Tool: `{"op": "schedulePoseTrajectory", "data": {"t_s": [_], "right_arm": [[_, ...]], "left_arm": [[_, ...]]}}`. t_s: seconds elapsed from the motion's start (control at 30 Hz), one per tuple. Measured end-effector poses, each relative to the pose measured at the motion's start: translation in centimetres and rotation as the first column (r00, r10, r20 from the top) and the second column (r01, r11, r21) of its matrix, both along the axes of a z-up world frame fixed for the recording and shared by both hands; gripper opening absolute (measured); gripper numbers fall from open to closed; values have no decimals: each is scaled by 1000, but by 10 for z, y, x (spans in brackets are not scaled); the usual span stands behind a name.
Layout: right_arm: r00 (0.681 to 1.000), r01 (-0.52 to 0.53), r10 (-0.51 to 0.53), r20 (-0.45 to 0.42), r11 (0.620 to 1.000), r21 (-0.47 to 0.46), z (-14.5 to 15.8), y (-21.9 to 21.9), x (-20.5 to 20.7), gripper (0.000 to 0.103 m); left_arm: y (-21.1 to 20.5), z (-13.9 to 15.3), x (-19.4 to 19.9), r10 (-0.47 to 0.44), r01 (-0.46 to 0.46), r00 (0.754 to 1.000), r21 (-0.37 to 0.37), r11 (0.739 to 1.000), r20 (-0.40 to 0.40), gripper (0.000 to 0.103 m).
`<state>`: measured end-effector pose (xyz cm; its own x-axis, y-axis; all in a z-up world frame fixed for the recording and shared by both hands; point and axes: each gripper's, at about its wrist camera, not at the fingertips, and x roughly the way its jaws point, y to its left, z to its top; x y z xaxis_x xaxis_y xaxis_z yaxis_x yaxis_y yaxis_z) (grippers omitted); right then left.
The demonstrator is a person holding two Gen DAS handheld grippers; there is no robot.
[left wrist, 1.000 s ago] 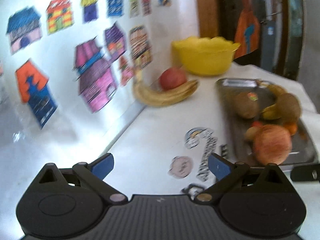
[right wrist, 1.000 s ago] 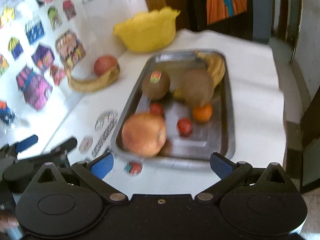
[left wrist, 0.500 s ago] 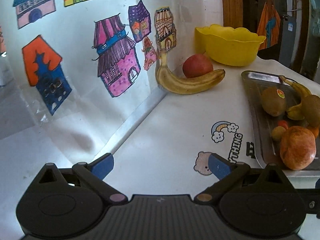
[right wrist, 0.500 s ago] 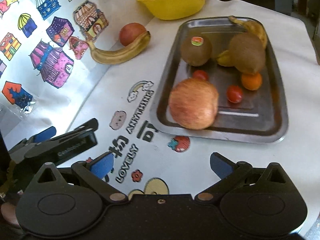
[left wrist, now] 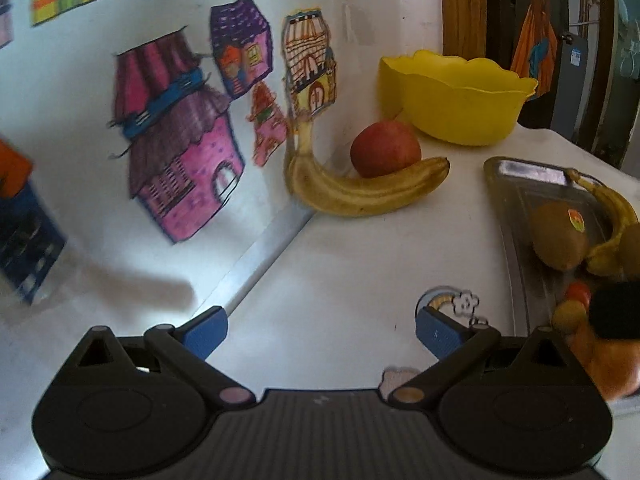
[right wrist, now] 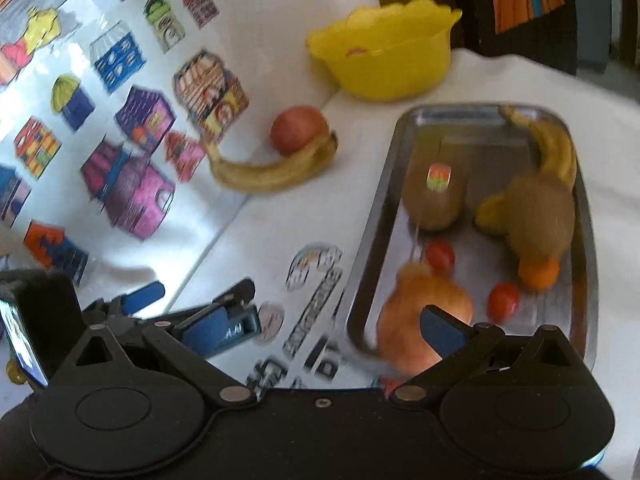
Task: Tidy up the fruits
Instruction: 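Withdraw both tools from the tray toward the red apple and banana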
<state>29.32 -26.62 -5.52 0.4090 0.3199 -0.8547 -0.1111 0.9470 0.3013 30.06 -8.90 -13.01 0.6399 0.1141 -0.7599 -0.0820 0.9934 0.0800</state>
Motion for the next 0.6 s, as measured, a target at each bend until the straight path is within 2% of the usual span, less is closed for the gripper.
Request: {"op": "schedulePoseTrajectory", "data": {"t_s": [0.3, 0.6], "right_arm": [[997, 15, -10, 71, 997, -75, 3, -9, 42, 102], [997, 20, -10, 78, 991, -135, -9, -13, 70, 102]], "left_arm": [[2, -8, 30, 19, -19, 1000, -15, 1000, -9, 102], [4, -20, 47, 36, -37, 999, -30, 999, -39, 102]]}}
